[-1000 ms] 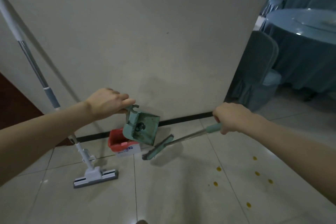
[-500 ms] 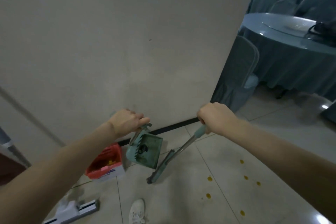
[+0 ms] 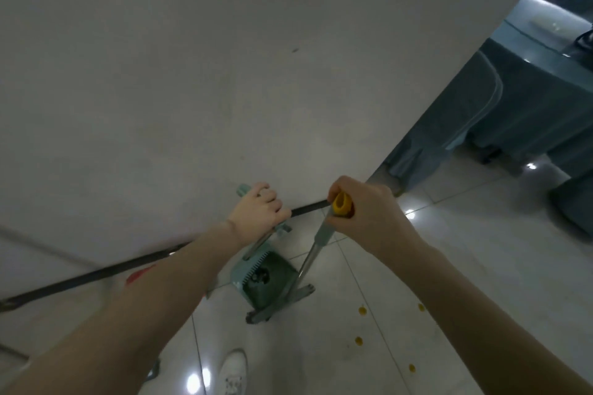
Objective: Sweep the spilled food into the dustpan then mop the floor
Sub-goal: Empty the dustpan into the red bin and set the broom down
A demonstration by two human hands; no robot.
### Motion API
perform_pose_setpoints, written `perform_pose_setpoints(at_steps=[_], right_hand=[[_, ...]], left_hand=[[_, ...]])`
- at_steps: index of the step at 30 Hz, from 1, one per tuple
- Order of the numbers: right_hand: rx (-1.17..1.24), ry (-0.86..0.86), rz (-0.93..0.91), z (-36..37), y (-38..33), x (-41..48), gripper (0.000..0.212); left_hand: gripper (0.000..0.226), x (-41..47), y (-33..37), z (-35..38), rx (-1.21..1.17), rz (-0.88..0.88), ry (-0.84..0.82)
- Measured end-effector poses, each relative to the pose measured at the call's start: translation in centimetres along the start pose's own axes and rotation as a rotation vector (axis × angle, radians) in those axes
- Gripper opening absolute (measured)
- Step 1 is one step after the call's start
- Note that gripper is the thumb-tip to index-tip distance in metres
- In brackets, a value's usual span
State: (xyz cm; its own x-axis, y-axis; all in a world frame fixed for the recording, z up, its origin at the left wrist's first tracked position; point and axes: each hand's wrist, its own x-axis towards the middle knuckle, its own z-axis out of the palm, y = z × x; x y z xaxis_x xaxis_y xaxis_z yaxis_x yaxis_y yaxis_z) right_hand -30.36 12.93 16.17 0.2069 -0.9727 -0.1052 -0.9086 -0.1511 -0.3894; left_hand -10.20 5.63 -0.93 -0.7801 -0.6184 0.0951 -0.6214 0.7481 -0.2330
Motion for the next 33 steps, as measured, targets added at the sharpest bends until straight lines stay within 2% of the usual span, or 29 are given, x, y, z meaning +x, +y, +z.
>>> perform_pose_setpoints(at_steps=[5,8,10,14,20,24,28,33], right_hand=[[0.077,0.070,-0.006,2.5,-0.6,4.3,0.027],[0.088,0.052,-0.009,3.7,-0.5,6.6,0.026],[0.067,0.034,-0.011,4.5,-0.3,7.9,0.023],[0.042,0.013,-0.010,5.5,-0.2,10.2,0.020],[0.004,-0.053,0.036,4.3,-0.4,13.1,0.018],[-0.033,-0.124,0.018,3.5,-0.1,13.3,0.017],[-0.021,-0.124,0.077,3.3,0.7,12.6,0.020],[-0.020,-0.075,0.030,3.6,0.8,12.8,0.020]], left_hand=[[0.045,2.3,-1.0,3.9,-0.156,-0.132,-0.133],[0.051,3.2,-1.2,6.7,-0.193,-0.123,-0.193],[0.048,3.7,-1.5,8.3,-0.201,-0.097,-0.168],[0.038,4.8,-3.0,10.7,-0.251,-0.087,-0.011],[0.051,5.9,-2.9,11.8,-0.367,-0.060,0.117],[0.058,6.0,-3.7,12.2,-0.431,-0.065,0.059],[0.073,5.8,-3.6,12.2,-0.429,-0.069,0.039],[0.078,6.0,-2.0,11.6,-0.464,-0.208,0.001]])
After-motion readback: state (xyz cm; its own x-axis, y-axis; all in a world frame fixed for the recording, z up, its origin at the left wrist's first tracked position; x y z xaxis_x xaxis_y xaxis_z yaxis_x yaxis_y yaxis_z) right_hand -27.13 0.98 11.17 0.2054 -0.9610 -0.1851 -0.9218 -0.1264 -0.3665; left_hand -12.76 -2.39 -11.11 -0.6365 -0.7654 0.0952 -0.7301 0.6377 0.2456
